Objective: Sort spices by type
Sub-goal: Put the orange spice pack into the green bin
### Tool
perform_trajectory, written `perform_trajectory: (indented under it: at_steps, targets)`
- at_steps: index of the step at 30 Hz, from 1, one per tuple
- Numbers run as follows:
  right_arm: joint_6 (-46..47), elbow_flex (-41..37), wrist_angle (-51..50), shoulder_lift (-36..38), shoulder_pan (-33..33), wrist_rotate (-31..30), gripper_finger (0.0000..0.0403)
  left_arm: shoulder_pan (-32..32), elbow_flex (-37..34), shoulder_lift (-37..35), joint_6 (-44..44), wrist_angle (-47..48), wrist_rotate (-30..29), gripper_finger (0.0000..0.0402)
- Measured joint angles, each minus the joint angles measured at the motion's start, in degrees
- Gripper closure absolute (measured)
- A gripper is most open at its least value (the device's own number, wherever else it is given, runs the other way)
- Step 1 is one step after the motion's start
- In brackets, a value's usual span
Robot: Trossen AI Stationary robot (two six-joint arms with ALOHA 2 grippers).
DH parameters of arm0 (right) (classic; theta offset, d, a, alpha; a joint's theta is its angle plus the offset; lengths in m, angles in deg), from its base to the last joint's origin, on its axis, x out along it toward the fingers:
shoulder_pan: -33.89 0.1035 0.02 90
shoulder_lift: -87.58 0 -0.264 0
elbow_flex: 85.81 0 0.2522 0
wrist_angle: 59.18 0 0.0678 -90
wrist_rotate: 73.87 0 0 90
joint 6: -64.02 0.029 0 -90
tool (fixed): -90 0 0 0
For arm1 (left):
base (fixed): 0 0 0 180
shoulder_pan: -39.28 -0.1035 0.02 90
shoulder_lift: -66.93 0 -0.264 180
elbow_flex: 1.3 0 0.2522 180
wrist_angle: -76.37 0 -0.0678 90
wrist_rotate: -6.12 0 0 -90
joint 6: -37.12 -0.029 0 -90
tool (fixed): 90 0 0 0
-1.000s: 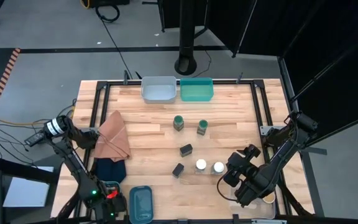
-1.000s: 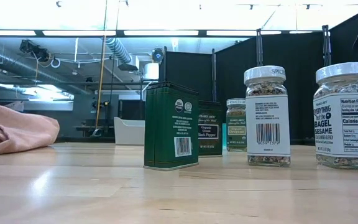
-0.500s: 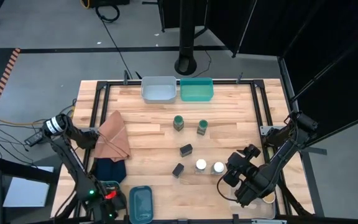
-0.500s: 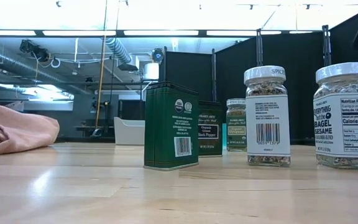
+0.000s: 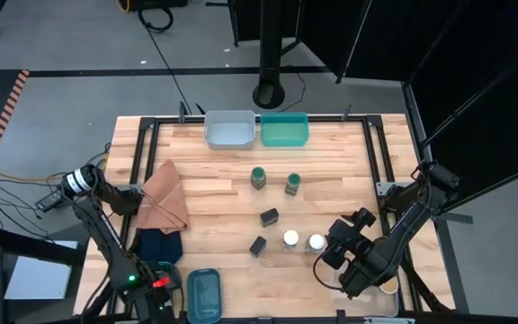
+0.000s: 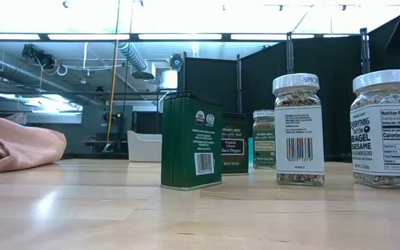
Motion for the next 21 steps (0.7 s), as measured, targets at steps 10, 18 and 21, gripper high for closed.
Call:
perform_trajectory:
  at_steps: [10,18,21]
  targets:
    - [0.0,0.0,-0.2,0.0,0.0,0.0,0.0029,-0.1,-0.1,0.3,0.0,1.6,-0.5,0.0401]
    - [-0.1,-0.2,-0.5,0.0,-0.3,0.0,0.0029,-0.5,-3.6,0.4,0.3,2.8,1.7,0.0401]
    - [-0.1,-0.4,-0.5,0.0,-0.3,0.0,0.0029,-0.5,-2.4,0.4,0.5,4.4,1.9,0.0401]
